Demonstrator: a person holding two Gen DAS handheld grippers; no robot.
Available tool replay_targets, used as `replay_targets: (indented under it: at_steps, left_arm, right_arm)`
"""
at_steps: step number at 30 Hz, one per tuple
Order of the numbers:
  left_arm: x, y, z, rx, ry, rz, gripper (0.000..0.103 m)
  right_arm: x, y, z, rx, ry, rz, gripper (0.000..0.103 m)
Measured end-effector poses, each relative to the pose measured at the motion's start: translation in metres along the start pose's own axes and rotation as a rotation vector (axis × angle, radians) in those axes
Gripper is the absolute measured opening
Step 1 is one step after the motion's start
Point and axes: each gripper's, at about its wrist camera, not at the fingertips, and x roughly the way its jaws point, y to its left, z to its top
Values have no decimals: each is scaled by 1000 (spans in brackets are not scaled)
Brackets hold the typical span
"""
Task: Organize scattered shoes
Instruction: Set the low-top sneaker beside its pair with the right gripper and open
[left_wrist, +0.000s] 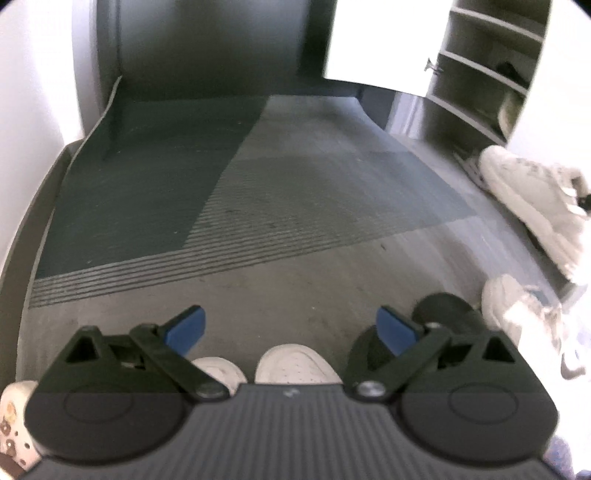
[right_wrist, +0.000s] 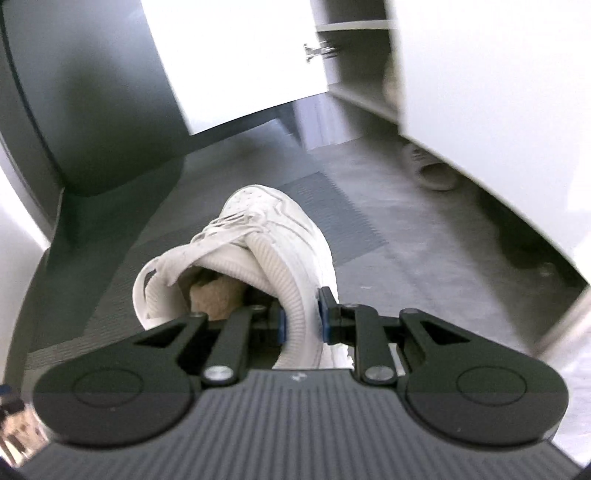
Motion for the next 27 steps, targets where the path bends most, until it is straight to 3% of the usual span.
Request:
replay_targets:
  at_steps: [5,11,14,20,23,27]
  left_arm:
    - [9,-15,-4,22,26,-15,100]
    - [17,-34,-7,53,45,-51,100]
    - [18,-38,-9,73,44,-49,100]
    - [16,-46,-10,109,36,-46,100]
    - [13,-50,-6,137,18,-47,100]
    - [11,-44,-3,103,17,-57,100]
  right_arm:
    - [-20,-66,-32,45,2,-93,21]
    - [-24,-110,-82,-24,101,-154,21]
    - [-22,-119,-106,-50,146,-137,21]
    - [-5,-129,-130,-19,128,-45,22]
    - [12,-125,-140,-58,173,13,22]
    - [26,-127,-153,-69,237,16,22]
